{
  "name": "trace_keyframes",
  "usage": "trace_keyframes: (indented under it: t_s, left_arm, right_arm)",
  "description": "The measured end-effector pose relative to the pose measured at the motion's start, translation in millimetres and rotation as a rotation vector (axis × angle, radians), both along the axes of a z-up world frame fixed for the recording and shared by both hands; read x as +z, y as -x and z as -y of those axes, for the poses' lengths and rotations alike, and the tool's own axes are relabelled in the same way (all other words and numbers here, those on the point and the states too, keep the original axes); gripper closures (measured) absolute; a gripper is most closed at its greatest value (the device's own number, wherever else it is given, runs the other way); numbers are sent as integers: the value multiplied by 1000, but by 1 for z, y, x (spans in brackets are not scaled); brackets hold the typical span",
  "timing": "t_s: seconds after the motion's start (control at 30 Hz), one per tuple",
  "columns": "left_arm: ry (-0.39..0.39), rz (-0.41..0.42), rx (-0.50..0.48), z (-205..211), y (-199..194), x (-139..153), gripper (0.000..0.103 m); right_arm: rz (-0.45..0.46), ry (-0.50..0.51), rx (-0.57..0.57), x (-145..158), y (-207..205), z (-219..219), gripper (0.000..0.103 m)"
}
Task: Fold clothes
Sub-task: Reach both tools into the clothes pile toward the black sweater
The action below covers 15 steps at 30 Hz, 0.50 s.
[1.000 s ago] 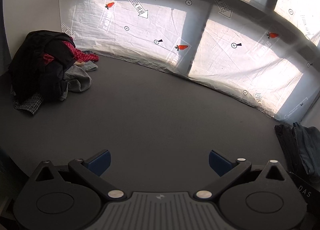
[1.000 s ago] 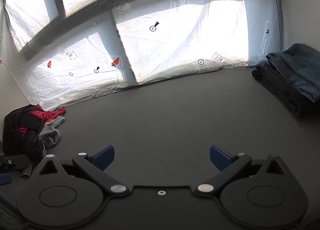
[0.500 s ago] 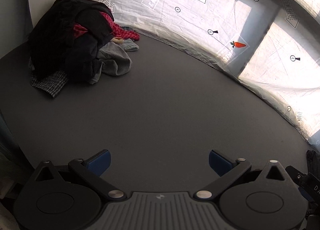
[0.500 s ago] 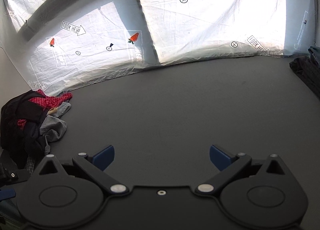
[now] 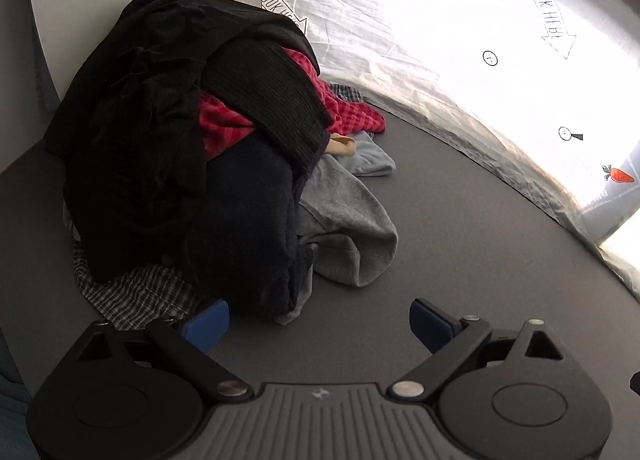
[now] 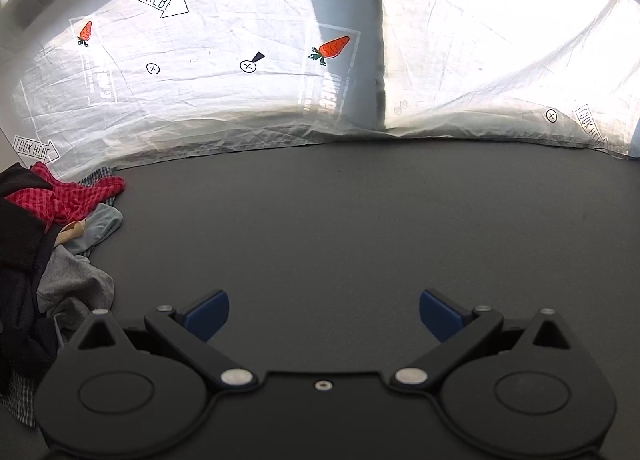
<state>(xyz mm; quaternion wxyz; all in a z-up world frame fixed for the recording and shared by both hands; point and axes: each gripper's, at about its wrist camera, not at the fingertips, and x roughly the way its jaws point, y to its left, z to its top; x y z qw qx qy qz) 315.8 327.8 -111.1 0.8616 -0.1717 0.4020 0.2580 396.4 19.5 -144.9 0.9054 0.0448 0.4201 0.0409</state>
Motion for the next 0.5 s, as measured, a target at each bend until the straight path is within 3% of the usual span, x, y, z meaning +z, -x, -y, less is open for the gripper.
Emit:
trace_keyframes:
  t_s: [0.03,0.1,0.13,0.23,0.33,0.43,0.47,0.5]
  left_arm:
    - [-28,17,29,-11,-5,1,21]
    - [-76,72,132,-38,-11,4,41]
    - [-89,97,173,-49,-13,5,44]
    - [-142,130,271,-82,-23,5,45]
    - [-193,96,344,-106,-36,-3,44]
    - [-191,76,371,-126,-46,-12,37]
    - [-180,92,364,-130,-46,-14,46]
    - [-160,123,359,-133,-44,-14,74]
  right_arm:
    - [-4,7,11,-4,-10,-14,0]
    - [-21,11,25,-9,-21,-32,0]
    - [-29,13,32,-11,-27,-40,0]
    - [-47,25,72,-18,-38,-61,0]
    - [-54,51,100,-25,-46,-74,0]
    - [-83,40,95,-33,-52,-76,0]
    - [-87,39,94,-33,-51,-74,0]
    - [-90,38,92,-34,-51,-73,0]
